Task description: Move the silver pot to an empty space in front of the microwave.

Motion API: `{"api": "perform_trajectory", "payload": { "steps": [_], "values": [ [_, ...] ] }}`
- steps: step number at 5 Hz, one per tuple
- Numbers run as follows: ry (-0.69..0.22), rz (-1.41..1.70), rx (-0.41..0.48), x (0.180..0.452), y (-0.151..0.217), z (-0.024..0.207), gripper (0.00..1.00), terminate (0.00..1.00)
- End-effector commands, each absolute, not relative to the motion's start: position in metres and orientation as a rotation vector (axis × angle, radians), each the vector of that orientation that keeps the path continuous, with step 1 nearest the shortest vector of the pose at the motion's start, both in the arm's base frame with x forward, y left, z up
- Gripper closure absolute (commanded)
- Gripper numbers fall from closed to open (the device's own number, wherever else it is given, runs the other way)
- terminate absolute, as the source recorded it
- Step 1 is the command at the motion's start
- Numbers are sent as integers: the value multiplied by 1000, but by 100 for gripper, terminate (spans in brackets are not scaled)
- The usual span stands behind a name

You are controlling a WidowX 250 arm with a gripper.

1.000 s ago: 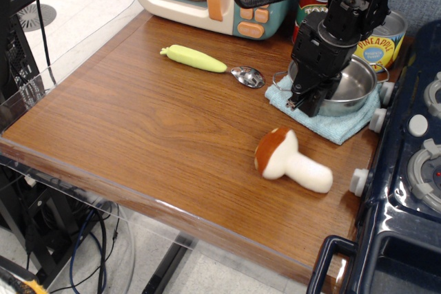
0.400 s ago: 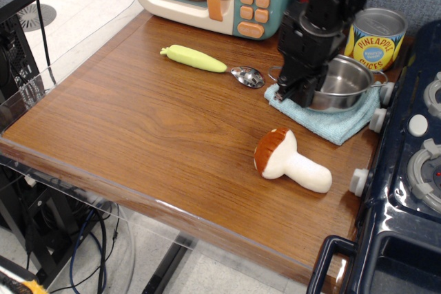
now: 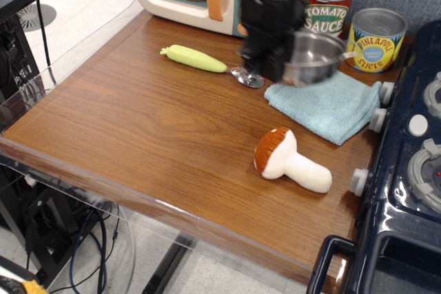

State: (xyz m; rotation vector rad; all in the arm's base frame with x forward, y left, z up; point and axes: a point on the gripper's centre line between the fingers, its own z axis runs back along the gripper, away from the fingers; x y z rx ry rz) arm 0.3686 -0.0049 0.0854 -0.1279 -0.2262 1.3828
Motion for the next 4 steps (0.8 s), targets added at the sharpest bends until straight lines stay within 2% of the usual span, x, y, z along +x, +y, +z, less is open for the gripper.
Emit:
{"api": "perform_trajectory", "payload": {
  "steps": [1,3,4],
  "values": [
    [-293,1563,-164,323,81,102,100,0],
    [-331,1758,-50,291,170,72,100,0],
    [-349,1837,-14,280,190,59,100,0]
  ]
}}
